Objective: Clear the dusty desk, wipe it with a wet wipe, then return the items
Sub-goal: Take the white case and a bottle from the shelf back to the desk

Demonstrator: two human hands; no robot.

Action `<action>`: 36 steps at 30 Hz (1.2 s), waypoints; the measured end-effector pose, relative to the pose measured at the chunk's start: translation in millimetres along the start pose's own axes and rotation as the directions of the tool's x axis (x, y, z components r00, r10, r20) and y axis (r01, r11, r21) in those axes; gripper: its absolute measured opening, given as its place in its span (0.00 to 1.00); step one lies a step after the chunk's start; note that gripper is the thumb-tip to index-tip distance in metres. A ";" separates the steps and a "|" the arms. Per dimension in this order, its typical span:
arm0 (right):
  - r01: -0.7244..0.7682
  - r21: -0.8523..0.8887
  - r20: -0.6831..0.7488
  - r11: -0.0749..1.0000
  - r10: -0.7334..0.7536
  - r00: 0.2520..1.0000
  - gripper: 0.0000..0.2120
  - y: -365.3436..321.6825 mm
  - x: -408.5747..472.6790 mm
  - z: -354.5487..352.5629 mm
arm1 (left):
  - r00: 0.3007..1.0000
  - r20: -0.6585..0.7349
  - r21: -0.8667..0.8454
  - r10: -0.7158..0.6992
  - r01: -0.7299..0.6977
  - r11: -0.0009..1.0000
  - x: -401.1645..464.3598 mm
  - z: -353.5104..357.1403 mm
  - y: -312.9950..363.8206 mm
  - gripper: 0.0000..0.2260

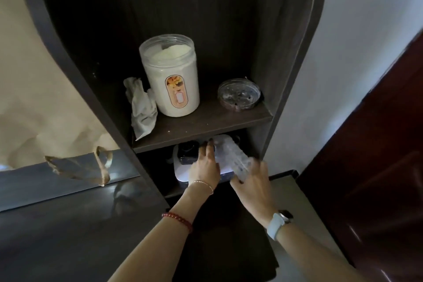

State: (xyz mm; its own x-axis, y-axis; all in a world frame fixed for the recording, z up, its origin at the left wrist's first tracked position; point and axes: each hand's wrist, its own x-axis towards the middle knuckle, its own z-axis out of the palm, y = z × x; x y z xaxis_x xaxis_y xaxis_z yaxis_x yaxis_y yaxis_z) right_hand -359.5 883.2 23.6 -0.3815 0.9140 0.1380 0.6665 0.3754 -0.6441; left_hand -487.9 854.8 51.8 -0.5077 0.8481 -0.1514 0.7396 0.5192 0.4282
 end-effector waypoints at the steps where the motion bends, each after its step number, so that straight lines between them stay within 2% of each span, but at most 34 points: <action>1: -0.032 0.044 -0.008 0.999 0.032 0.999 0.20 6.9 -11.4 -3.9 | 1.000 -0.003 0.023 -0.009 0.009 1.000 3.5 1.2 0.8 0.29; 5: 0.007 0.119 -0.018 0.993 -0.005 1.000 0.26 47.2 -61.8 -7.2 | 0.999 -0.043 0.050 -0.018 0.020 0.999 12.6 0.7 2.6 0.23; 9: -0.031 0.105 0.109 0.994 0.019 0.994 0.28 82.7 -102.1 5.1 | 0.991 -0.111 -0.017 0.068 -0.070 0.997 -3.5 -1.9 0.8 0.19; 13: -0.019 0.012 0.328 1.000 0.014 0.944 0.28 104.9 -121.1 34.3 | 0.935 -0.296 -0.090 0.196 -0.232 0.969 -48.1 8.1 -25.8 0.17; 15: 0.032 -0.029 0.455 0.999 -0.015 0.890 0.27 112.9 -123.7 54.6 | 0.933 -0.334 -0.104 0.129 -0.173 0.979 -73.1 19.7 -48.1 0.17; 19: 0.245 -0.121 0.645 0.962 -0.111 0.756 0.26 119.6 -114.7 93.9 | 0.952 -0.293 -0.142 -0.085 0.045 0.989 -115.1 39.4 -94.9 0.17; 22: 0.320 -0.161 0.756 0.934 -0.092 0.648 0.28 124.0 -96.7 124.2 | 0.931 -0.302 -0.148 -0.206 0.168 0.975 -137.9 50.3 -127.1 0.17; 24: 0.415 -0.244 0.794 0.876 -0.065 0.604 0.29 128.5 -85.6 138.9 | 0.907 -0.314 -0.159 -0.282 0.242 0.957 -150.6 54.7 -141.4 0.17; 27: 0.478 -0.371 0.792 0.796 0.002 0.611 0.28 133.6 -72.4 151.3 | 0.855 -0.349 -0.152 -0.383 0.352 0.924 -168.5 60.6 -151.5 0.16; 31: 0.471 -0.469 0.765 0.747 0.077 0.640 0.29 134.8 -63.4 157.5 | 0.835 -0.384 -0.123 -0.394 0.377 0.918 -185.3 67.3 -154.7 0.17; 34: 0.404 -0.426 0.749 0.810 0.065 0.660 0.31 120.2 -67.4 154.9 | 0.832 -0.376 -0.140 -0.408 0.384 0.913 -187.7 67.6 -159.3 0.17; 36: 0.362 -0.274 0.695 0.891 -0.077 0.715 0.29 102.2 -74.0 148.8 | 0.825 -0.355 -0.210 -0.439 0.388 0.898 -185.1 64.4 -161.9 0.17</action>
State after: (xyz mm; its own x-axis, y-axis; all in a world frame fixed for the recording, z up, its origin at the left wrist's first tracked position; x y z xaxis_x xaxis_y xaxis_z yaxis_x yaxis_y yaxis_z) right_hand -358.5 831.0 -164.3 -0.7691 0.5178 -0.3747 0.6312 0.7074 -0.3179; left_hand -485.2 620.5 -46.9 -0.9006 0.4346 0.0028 0.3745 0.7728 0.5124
